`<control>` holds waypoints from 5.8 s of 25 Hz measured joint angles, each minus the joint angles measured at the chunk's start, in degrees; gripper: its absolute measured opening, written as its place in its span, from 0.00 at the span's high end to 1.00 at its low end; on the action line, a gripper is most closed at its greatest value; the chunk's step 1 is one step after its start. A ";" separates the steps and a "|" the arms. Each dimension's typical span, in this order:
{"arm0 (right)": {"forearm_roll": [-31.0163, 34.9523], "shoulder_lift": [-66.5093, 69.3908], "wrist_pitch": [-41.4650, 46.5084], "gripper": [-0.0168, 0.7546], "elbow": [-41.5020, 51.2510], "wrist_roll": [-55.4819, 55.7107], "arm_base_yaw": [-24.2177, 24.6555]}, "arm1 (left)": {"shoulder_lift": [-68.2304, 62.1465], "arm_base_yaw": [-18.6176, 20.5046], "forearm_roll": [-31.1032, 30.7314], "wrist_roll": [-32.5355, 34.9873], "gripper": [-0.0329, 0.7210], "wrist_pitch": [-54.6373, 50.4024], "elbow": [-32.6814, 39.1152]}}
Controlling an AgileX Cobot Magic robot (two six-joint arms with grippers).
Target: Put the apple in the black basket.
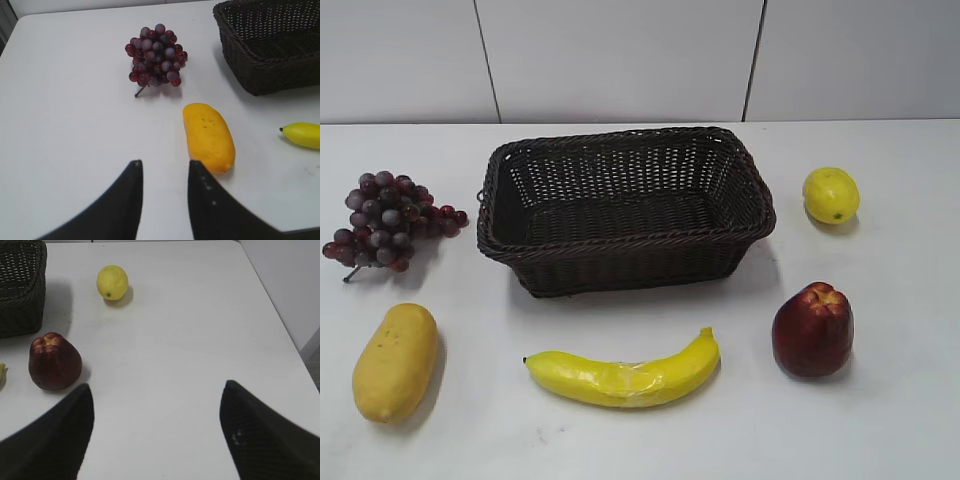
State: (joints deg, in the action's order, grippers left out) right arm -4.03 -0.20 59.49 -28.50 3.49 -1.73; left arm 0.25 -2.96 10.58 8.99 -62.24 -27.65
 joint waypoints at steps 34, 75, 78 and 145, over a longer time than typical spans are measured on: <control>4.55 15.96 -16.22 0.11 -2.04 -3.49 -0.15 | 0.00 0.00 0.00 0.00 0.64 0.00 0.00; 8.14 99.29 -22.60 0.23 -23.25 -10.43 -20.70 | 0.00 0.00 0.06 0.00 0.64 0.00 0.00; 8.14 99.05 -18.65 0.23 -25.15 -10.43 -20.70 | 0.00 0.00 0.06 0.00 0.64 0.00 0.00; 0.41 107.95 -3.32 0.20 -78.11 -13.21 -28.17 | 0.00 0.00 0.11 0.00 0.64 0.00 0.00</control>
State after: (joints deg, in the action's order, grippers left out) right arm -3.62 107.75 56.17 -106.61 -9.73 -29.90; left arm 0.25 -2.96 10.70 8.99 -62.24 -27.65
